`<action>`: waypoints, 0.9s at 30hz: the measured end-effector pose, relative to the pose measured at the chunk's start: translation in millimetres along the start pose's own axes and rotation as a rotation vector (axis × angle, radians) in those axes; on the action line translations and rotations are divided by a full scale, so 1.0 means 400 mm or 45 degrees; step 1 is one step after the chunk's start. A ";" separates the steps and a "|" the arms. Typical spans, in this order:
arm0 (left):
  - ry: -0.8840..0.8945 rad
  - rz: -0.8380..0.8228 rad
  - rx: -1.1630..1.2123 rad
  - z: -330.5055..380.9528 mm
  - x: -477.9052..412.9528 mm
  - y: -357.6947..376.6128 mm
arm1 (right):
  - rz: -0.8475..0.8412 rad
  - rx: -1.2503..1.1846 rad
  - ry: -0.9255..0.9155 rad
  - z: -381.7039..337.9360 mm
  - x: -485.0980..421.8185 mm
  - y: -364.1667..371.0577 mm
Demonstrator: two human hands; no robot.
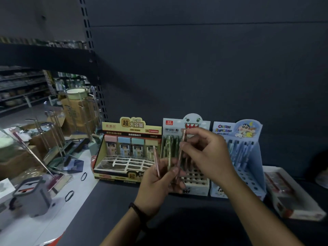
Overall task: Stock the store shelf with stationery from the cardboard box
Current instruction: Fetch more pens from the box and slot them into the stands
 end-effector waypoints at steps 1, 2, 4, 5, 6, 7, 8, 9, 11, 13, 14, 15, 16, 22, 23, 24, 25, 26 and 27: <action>0.010 -0.011 -0.022 -0.003 -0.002 0.010 | 0.004 0.001 0.000 0.003 -0.001 -0.011; 0.023 -0.018 -0.043 -0.006 -0.003 0.019 | 0.014 -0.001 -0.003 0.005 -0.002 -0.022; 0.061 -0.019 -0.101 -0.012 0.000 0.026 | 0.067 0.001 -0.012 0.005 -0.001 -0.051; 0.080 -0.014 -0.152 -0.017 0.003 0.022 | 0.110 0.008 -0.014 0.006 -0.001 -0.068; 0.089 -0.014 -0.216 -0.024 0.006 0.016 | 0.163 0.018 -0.019 0.009 0.000 -0.087; 0.083 -0.020 -0.275 -0.033 0.009 0.009 | 0.227 0.038 -0.028 0.014 -0.001 -0.106; 0.065 -0.029 -0.291 -0.043 0.012 0.004 | 0.294 0.076 -0.042 0.021 -0.001 -0.123; 0.032 -0.034 -0.256 -0.055 0.014 0.000 | 0.343 0.119 -0.061 0.026 0.000 -0.135; -0.074 -0.027 -0.081 -0.074 0.017 -0.003 | 0.365 0.210 -0.082 0.036 0.002 -0.136; -0.155 -0.017 0.075 -0.085 0.019 -0.002 | 0.334 0.348 -0.109 0.036 0.008 -0.117; -0.170 -0.019 0.106 -0.087 0.018 0.000 | 0.324 0.406 -0.133 0.034 0.012 -0.104; -0.166 -0.024 0.114 -0.087 0.018 0.000 | 0.323 0.437 -0.160 0.035 0.015 -0.093; -0.151 -0.032 0.124 -0.085 0.016 -0.001 | 0.325 0.452 -0.188 0.037 0.016 -0.083; -0.081 -0.036 0.077 -0.067 0.015 -0.005 | 0.256 0.517 -0.189 0.051 0.013 -0.031; -0.064 -0.048 0.073 -0.062 0.017 -0.001 | 0.236 0.529 -0.160 0.057 0.012 -0.025; -0.052 -0.063 0.075 -0.056 0.018 0.003 | 0.217 0.542 -0.140 0.061 0.012 -0.019; -0.044 -0.072 0.072 -0.053 0.019 0.005 | 0.201 0.558 -0.130 0.065 0.012 -0.015; -0.033 -0.078 0.066 -0.052 0.018 0.007 | 0.188 0.576 -0.128 0.067 0.012 -0.011; -0.024 -0.075 0.055 -0.050 0.017 0.008 | 0.177 0.593 -0.130 0.069 0.011 -0.007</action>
Point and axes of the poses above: each hand's wrist, its own x-axis away from the middle knuckle, its own y-axis out of the palm, z = x × y, the point moved 7 cm from there along -x, towards the middle knuckle, and after that the axes turned 1 degree about y, right-handed, at the moved point
